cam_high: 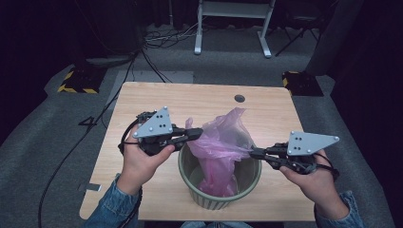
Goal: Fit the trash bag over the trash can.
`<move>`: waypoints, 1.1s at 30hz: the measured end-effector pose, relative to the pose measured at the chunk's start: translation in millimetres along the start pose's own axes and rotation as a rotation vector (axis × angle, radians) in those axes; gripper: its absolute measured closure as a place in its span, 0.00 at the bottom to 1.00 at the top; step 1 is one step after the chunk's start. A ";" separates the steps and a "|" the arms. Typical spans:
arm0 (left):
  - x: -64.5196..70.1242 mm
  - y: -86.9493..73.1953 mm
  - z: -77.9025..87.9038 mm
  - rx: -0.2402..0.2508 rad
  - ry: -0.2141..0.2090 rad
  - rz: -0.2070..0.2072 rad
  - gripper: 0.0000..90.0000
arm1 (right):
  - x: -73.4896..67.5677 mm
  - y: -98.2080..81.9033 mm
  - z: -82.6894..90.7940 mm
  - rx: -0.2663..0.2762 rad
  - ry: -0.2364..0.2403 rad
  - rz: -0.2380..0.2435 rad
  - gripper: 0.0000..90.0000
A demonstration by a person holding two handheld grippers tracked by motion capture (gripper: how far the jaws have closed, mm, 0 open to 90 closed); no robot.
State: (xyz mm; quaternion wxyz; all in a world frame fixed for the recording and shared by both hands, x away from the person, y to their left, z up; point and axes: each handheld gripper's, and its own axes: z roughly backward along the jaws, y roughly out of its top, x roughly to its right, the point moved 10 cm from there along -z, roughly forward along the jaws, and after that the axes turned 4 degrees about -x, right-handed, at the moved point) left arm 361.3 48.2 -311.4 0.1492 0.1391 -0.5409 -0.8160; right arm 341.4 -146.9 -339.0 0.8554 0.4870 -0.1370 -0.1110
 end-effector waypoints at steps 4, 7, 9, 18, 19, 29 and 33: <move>-8.8 -13.9 9.6 -0.009 0.031 0.028 1.00 | 1.5 -12.6 6.8 -0.020 -0.004 -0.023 1.00; -15.0 -22.5 16.8 -0.009 0.053 0.053 1.00 | 4.0 -22.0 14.7 -0.024 -0.012 -0.048 1.00; -18.7 -26.9 21.4 -0.009 0.068 0.061 1.00 | 5.7 -27.8 19.5 -0.025 -0.017 -0.064 1.00; -33.3 -41.2 45.2 -0.015 0.142 0.088 1.00 | 13.4 -52.0 40.3 -0.038 -0.053 -0.123 1.00; -34.3 -43.6 47.5 -0.016 0.148 0.091 1.00 | 14.1 -54.2 42.7 -0.037 -0.057 -0.129 1.00; -47.1 -68.3 68.6 -0.033 0.217 0.135 1.00 | 21.8 -72.1 65.2 -0.042 -0.106 -0.177 1.00; -48.9 -72.4 75.0 -0.016 0.213 0.150 1.00 | 20.6 -80.2 70.6 -0.059 -0.091 -0.206 1.00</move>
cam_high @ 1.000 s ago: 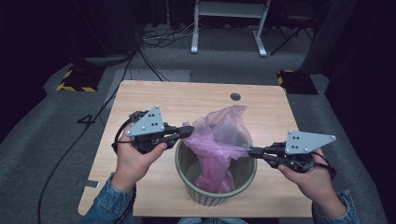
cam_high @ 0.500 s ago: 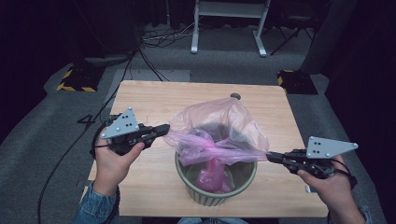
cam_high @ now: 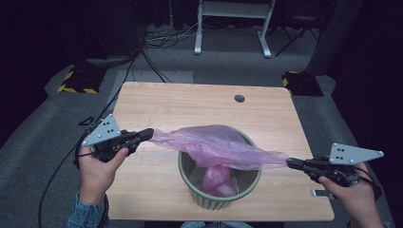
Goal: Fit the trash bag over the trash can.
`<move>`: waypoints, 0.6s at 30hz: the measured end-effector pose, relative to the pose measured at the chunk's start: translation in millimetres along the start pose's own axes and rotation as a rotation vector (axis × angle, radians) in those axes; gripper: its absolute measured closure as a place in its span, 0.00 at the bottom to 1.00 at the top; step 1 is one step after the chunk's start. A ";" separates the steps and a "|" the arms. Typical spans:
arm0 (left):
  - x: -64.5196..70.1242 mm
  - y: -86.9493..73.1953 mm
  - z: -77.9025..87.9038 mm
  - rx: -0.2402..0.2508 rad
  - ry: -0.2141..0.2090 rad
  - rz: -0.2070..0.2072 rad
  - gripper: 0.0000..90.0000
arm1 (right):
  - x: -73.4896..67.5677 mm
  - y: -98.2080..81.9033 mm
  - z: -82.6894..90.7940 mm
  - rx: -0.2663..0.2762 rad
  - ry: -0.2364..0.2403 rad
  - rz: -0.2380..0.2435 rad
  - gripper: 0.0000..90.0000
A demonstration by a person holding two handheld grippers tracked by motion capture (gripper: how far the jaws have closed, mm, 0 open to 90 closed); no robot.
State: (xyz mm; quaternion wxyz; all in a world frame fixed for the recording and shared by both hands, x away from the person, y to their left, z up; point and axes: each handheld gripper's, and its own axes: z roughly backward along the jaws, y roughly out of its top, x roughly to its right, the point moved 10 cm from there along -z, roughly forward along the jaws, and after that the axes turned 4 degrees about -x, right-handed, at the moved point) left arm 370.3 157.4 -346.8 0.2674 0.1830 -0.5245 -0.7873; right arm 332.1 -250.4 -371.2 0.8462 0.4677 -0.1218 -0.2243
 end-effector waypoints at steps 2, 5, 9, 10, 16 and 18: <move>2.8 0.7 -1.6 0.002 -0.004 -0.013 1.00 | -4.2 0.5 -0.1 0.006 0.035 -0.008 0.95; 11.0 7.1 -5.6 0.018 -0.031 -0.039 1.00 | -6.7 11.4 -0.6 0.052 0.048 -0.008 0.56; 17.8 15.5 -10.4 0.032 -0.049 -0.061 1.00 | -7.4 33.7 7.0 0.126 0.035 0.037 0.41; 18.9 16.8 -11.7 0.033 -0.053 -0.064 1.00 | -5.3 42.8 12.4 0.146 0.021 0.048 0.39; 21.6 20.5 -20.3 0.033 -0.069 -0.070 1.00 | 6.5 54.9 9.2 0.139 -0.017 0.038 0.39; 23.8 21.3 -23.2 0.033 -0.075 -0.074 1.00 | 9.1 58.9 -4.2 0.121 -0.006 0.038 0.40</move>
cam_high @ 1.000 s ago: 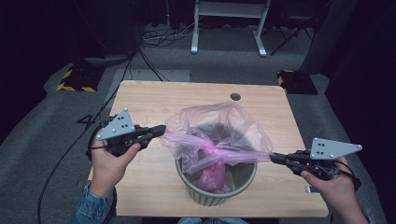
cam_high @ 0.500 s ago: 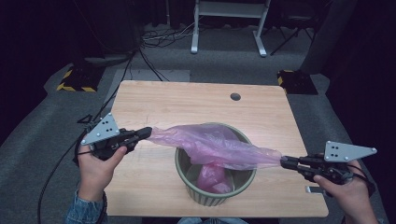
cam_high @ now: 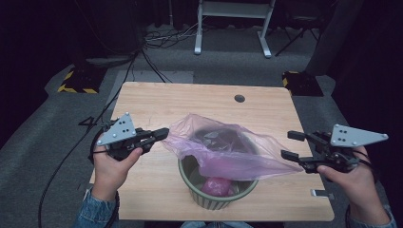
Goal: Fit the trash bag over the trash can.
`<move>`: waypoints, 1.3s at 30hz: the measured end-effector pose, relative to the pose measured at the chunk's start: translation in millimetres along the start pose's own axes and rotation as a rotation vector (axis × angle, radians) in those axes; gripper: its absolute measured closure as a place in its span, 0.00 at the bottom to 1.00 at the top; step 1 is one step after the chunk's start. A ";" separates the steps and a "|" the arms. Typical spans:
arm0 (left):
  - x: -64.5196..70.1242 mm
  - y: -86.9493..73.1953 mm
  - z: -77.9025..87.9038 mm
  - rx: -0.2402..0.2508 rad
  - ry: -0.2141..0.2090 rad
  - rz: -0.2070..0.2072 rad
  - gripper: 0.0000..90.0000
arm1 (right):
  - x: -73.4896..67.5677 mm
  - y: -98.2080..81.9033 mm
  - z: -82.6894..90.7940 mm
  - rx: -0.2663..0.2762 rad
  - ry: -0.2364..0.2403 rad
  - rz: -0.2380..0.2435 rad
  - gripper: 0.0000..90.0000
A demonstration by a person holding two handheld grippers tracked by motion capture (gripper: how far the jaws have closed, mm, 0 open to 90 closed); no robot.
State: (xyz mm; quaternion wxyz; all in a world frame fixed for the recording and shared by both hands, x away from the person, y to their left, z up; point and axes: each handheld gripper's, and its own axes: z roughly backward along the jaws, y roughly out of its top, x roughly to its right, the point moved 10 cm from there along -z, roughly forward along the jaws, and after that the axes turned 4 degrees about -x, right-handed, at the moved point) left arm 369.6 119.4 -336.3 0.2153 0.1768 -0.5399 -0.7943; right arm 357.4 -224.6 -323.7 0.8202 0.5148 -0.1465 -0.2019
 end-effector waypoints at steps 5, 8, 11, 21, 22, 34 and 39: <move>1.2 0.7 -6.0 -0.005 -0.009 -0.008 0.99 | 0.6 1.8 -20.5 -0.027 0.028 -0.006 0.60; 0.7 -0.4 -8.9 -0.007 -0.017 -0.010 0.99 | 4.2 -2.5 -41.4 -0.085 0.054 -0.001 0.90; -2.1 -3.3 -11.7 -0.016 -0.010 -0.027 0.99 | 7.0 -3.1 -49.6 -0.093 0.057 -0.005 0.98; -28.3 -21.4 -13.3 -0.046 0.027 0.013 1.00 | 39.1 -6.9 -69.0 -0.097 -0.049 -0.017 1.00; -31.8 -25.0 -15.6 -0.055 0.028 0.023 1.00 | 41.0 -8.2 -70.7 -0.097 -0.047 -0.024 1.00; -39.1 -49.0 -48.6 -0.148 0.023 0.030 1.00 | 53.6 -23.9 -107.8 -0.120 -0.036 -0.069 1.00; -43.9 -69.3 -47.8 -0.197 0.038 0.045 1.00 | 61.1 -52.0 -113.9 -0.179 -0.049 -0.097 1.00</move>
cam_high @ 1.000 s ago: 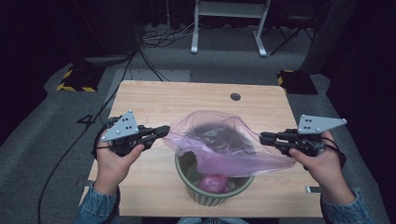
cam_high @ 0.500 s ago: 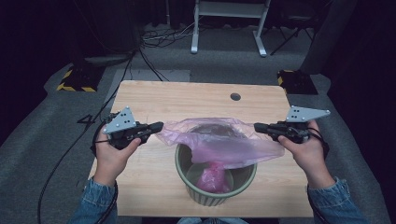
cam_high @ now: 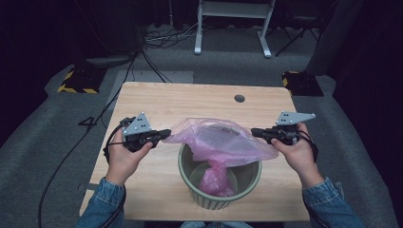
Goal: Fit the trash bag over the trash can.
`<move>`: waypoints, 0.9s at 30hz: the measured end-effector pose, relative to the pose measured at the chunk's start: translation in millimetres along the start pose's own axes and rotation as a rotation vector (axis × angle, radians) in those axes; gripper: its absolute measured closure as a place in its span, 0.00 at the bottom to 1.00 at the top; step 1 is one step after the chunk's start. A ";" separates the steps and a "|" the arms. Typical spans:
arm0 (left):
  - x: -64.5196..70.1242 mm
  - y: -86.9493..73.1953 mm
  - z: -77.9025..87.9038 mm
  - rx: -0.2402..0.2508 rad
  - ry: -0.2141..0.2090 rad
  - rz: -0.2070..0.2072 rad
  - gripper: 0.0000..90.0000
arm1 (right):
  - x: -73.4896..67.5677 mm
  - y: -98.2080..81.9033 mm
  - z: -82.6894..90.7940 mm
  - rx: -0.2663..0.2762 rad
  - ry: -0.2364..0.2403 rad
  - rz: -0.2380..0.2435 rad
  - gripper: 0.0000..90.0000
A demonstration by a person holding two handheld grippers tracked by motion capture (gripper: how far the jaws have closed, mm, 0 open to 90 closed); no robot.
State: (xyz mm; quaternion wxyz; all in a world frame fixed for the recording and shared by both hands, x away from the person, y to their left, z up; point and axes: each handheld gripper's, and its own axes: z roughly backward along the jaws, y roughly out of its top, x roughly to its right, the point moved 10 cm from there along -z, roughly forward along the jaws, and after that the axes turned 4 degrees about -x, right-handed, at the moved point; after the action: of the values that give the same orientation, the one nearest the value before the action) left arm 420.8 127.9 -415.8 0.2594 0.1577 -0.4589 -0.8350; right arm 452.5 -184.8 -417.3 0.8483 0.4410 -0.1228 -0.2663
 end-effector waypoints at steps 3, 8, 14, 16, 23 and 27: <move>-1.7 -7.8 -0.9 -0.008 -0.008 0.019 1.00 | 1.2 -14.7 -3.8 -0.028 0.006 -0.021 1.00; 4.0 -22.1 -6.0 -0.038 -0.039 0.022 1.00 | -6.4 -32.0 -8.2 -0.068 0.030 -0.019 1.00; 10.7 -39.5 -8.5 -0.060 -0.073 0.042 1.00 | -17.4 -52.1 -10.0 -0.108 0.064 -0.022 1.00; 12.0 -44.8 -8.4 -0.065 -0.080 0.052 1.00 | -20.8 -60.1 -10.3 -0.119 0.077 -0.028 1.00; 11.1 -47.7 -1.6 -0.005 -0.059 0.077 0.87 | -23.6 -69.8 -5.0 -0.103 0.092 -0.060 1.00; 12.6 -43.2 9.7 0.037 -0.038 0.077 0.66 | -4.1 -63.0 7.9 -0.041 -0.038 -0.059 0.67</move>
State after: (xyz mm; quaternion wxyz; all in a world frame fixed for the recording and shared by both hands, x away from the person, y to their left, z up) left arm 393.2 146.5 -447.7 0.2798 0.1288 -0.4848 -0.8186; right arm 424.0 -217.5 -463.8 0.8463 0.4219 -0.1204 -0.3022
